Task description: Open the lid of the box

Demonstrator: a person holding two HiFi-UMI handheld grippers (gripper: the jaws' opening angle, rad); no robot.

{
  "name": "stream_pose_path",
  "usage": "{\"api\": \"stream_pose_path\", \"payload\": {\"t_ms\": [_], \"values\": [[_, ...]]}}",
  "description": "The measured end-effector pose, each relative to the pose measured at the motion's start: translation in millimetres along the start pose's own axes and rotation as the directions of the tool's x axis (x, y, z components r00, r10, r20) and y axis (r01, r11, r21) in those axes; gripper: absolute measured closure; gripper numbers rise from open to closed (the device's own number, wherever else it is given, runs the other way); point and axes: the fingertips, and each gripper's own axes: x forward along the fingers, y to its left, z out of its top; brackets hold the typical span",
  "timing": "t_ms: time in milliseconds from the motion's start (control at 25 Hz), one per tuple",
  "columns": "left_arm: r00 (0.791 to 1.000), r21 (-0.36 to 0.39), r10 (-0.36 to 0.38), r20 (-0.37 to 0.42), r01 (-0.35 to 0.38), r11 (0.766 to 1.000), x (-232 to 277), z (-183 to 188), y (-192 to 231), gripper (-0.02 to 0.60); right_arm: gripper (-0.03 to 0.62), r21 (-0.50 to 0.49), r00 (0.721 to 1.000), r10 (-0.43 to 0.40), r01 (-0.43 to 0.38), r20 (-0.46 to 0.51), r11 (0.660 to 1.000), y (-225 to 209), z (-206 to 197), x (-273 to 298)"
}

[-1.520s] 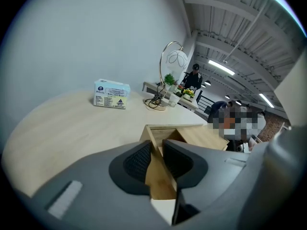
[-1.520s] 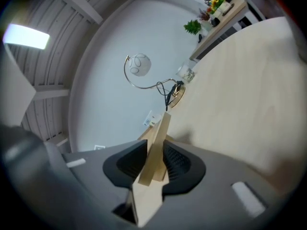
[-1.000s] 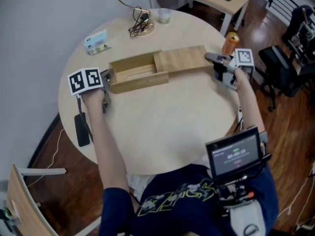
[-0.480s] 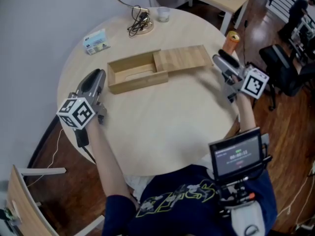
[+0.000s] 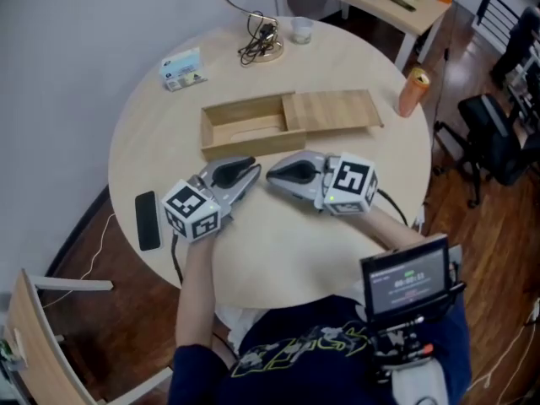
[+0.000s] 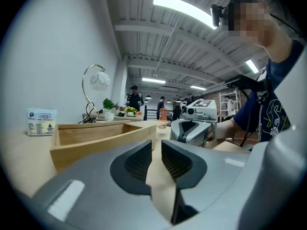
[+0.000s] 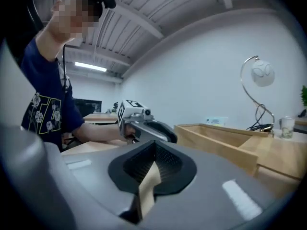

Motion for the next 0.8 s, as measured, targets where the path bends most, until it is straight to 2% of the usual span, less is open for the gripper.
{"api": "stream_pose_path", "payload": {"t_ms": [80, 120, 160, 320, 520, 800], "values": [[1.0, 0.004, -0.006, 0.003, 0.006, 1.0, -8.4, 1.5, -7.4, 0.543, 0.579, 0.007, 0.999, 0.05, -0.05, -0.016, 0.999, 10.9, 4.3, 9.8], [1.0, 0.007, -0.007, 0.006, 0.007, 1.0, -11.8, 3.2, -8.9, 0.578, 0.579, 0.017, 0.998, 0.06, -0.06, 0.002, 0.998, 10.6, 7.1, 11.0], [1.0, 0.007, -0.004, 0.008, 0.004, 1.0, -13.5, 4.0, -8.5, 0.578, 0.579, 0.027, 0.998, 0.059, -0.06, 0.02, 0.998, 7.6, 7.7, 10.6], [0.999, -0.012, 0.034, 0.018, -0.034, 0.999, -13.5, -2.0, 1.9, 0.578, 0.579, 0.057, 0.999, 0.016, -0.018, 0.028, 0.998, -6.1, -1.0, 6.0], [0.999, -0.006, 0.036, 0.015, -0.035, 0.999, -16.7, -6.3, 6.9, 0.578, 0.579, 0.074, 0.997, -0.069, 0.067, 0.021, 0.995, -21.9, -3.3, 4.5], [0.999, -0.004, 0.035, 0.019, -0.035, 0.999, -16.0, -5.1, 9.1, 0.578, 0.579, 0.075, 0.996, -0.084, 0.082, 0.029, 0.994, -28.6, -4.0, 2.2]]}}
